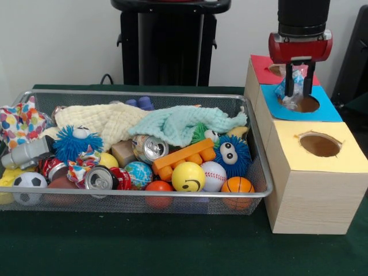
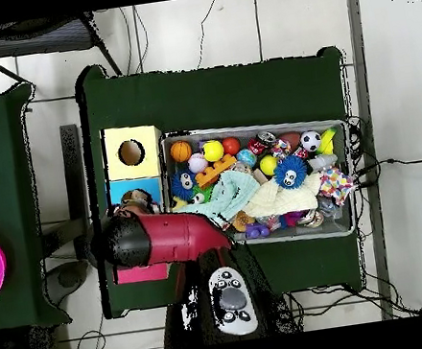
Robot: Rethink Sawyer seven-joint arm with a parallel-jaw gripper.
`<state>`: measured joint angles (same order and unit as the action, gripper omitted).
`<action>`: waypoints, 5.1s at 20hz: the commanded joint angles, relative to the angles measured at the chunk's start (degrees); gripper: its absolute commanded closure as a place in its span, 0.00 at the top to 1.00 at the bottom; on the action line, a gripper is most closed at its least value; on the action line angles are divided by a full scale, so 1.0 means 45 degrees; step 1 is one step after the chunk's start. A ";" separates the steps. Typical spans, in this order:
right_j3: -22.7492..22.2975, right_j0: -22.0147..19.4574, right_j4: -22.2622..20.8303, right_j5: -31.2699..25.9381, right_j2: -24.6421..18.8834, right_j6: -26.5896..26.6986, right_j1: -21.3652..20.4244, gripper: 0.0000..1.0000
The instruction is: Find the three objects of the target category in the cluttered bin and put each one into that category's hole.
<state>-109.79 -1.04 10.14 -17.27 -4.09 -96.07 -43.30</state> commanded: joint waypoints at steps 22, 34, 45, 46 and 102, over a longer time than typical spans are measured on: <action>0.1469 0.0114 0.0284 -0.2423 -0.0974 -0.1890 0.1422 1.00; 0.0964 0.0421 0.0216 -0.3308 -0.0493 -0.2193 0.0004 1.00; 0.1092 0.0400 0.0029 -0.2843 -0.0256 -0.2035 -0.0004 1.00; 0.1037 0.0379 0.0017 -0.2759 -0.0270 -0.2007 0.0014 1.00; 0.0948 -0.1927 -0.4264 -0.1738 0.3925 -0.0767 -0.0290 1.00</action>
<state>-104.32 -8.15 -4.33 -22.34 11.23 -96.07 -44.90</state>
